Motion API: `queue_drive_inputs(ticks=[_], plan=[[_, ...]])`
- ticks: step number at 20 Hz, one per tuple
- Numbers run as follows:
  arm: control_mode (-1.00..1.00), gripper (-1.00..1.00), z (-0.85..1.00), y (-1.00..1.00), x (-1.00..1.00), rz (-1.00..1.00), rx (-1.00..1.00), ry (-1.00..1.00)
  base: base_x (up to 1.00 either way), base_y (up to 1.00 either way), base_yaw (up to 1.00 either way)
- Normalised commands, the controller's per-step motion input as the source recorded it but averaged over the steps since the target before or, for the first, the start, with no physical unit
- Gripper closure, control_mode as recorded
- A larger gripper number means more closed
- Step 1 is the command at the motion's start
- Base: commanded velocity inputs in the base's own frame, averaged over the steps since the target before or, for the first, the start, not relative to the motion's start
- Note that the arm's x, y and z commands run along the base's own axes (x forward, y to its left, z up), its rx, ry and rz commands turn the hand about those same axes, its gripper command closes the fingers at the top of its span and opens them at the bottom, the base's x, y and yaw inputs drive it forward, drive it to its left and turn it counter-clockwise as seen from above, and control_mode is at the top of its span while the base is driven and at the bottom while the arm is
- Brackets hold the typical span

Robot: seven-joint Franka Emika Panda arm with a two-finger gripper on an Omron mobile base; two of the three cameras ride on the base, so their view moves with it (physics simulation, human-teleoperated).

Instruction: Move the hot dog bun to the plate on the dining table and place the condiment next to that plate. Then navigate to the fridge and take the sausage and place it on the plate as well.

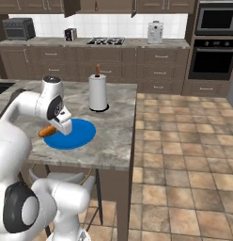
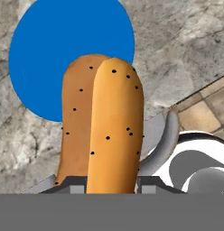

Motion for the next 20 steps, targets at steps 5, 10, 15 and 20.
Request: queue_drive_inputs(ticks=[5, 10, 15, 20], plan=[[-1.0, 1.0, -0.55, 0.07, 0.63, 0.03, 0.0, 0.01, 0.0, 0.0, 0.0], [-1.0, 1.0, -0.46, 0.08, 0.52, 0.01, 0.0, 0.0, 0.0, 0.0, 0.0], [-1.0, 1.0, -0.42, 0.22, 0.46, 0.0, 0.0, 0.0, 0.0, 0.0, 0.0], [-1.0, 1.0, -0.36, 0.3, 0.44, 0.0, 0.0, 0.0, 0.0, 0.0, 0.0]])
